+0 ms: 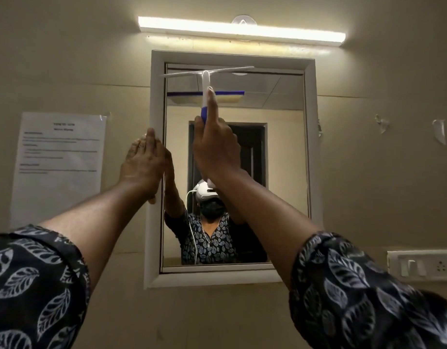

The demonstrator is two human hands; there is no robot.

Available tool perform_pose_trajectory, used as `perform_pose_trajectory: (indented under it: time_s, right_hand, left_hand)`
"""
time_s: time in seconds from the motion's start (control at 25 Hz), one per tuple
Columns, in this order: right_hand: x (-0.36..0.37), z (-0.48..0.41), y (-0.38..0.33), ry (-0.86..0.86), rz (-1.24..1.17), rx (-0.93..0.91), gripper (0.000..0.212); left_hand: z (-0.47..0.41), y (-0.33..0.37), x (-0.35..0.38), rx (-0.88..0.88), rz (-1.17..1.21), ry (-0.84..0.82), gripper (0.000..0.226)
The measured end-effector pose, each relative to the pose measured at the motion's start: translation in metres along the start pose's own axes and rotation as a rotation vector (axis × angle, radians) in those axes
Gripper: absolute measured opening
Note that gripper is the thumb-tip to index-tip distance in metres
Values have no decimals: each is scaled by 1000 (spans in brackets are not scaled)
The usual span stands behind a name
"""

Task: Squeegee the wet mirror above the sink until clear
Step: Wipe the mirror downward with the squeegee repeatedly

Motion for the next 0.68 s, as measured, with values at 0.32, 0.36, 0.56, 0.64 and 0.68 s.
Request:
perform_pose_trajectory:
  time_s: [0.32,0.36,0.56,0.64,0.68]
  right_hand:
    - [38,-28,25,-130,29,172,66]
    - [41,-28,28,-178,47,195,72]
    - [39,3,38,-228,163,194,78]
    - [39,32,41,-263,150,199,79]
    - [39,49,42,-285,142,206,80]
  left_hand:
    - [-6,1,3,-8,17,4,134]
    - [-6,0,3,-4,14,2,134]
    - [-3,-2,4,8,3,-1,135]
    - [-2,-2,3,11,7,3,134]
    - [-1,-2,3,12,6,9,133]
Point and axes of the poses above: each hand's wrist, its own z-axis away from the middle knuckle, its own x-axis out of the palm, y = z × x, the point moved 5 cm from there along -z, towards the middle knuckle, and after that the axes turned 1 degree about -x, right-handed, at the moved point
